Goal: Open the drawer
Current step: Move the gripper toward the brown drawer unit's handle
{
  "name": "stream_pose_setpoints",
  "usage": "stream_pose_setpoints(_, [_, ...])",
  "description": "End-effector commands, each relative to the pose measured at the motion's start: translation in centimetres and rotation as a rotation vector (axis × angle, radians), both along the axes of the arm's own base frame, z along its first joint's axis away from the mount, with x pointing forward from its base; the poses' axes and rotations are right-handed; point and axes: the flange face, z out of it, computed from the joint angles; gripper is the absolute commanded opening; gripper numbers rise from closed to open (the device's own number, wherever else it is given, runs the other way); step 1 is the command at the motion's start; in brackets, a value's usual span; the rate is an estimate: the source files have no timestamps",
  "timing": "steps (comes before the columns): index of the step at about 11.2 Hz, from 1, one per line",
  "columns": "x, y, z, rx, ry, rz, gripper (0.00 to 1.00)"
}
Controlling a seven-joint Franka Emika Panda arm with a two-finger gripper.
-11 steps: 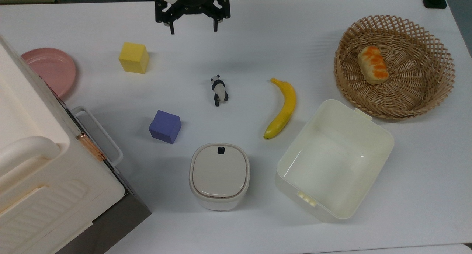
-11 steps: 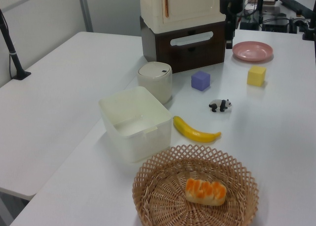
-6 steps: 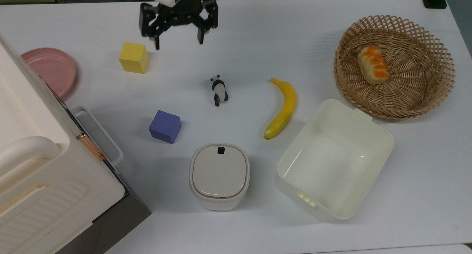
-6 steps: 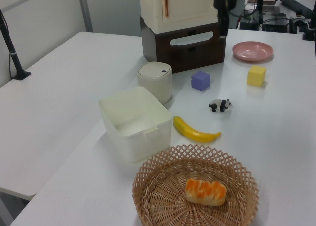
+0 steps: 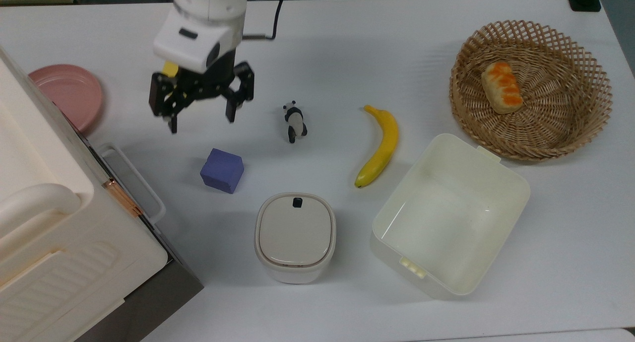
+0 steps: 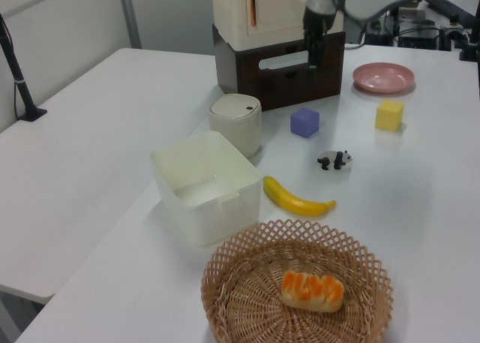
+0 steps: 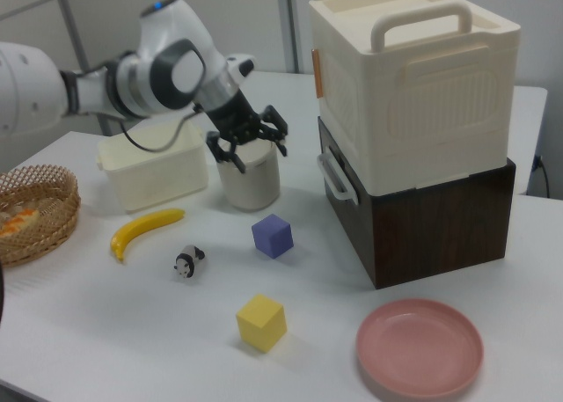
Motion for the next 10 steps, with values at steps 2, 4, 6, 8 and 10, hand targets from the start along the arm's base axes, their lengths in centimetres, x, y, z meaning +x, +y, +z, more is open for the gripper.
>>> stream_pose_setpoints(2, [2.8, -2.6, -3.0, -0.11, -0.088, 0.047, 1.0])
stream_pose_setpoints(4, [4.1, -4.4, -3.6, -0.146, -0.122, 0.042, 1.0])
stream_pose_setpoints(6, [5.2, -5.4, -4.5, -0.172, -0.134, 0.038, 1.0])
stream_pose_setpoints(8, [5.7, -6.1, -5.7, -0.221, -0.153, 0.069, 1.0])
stream_pose_setpoints(10, [5.9, -6.0, -7.0, -0.243, -0.133, 0.085, 0.99])
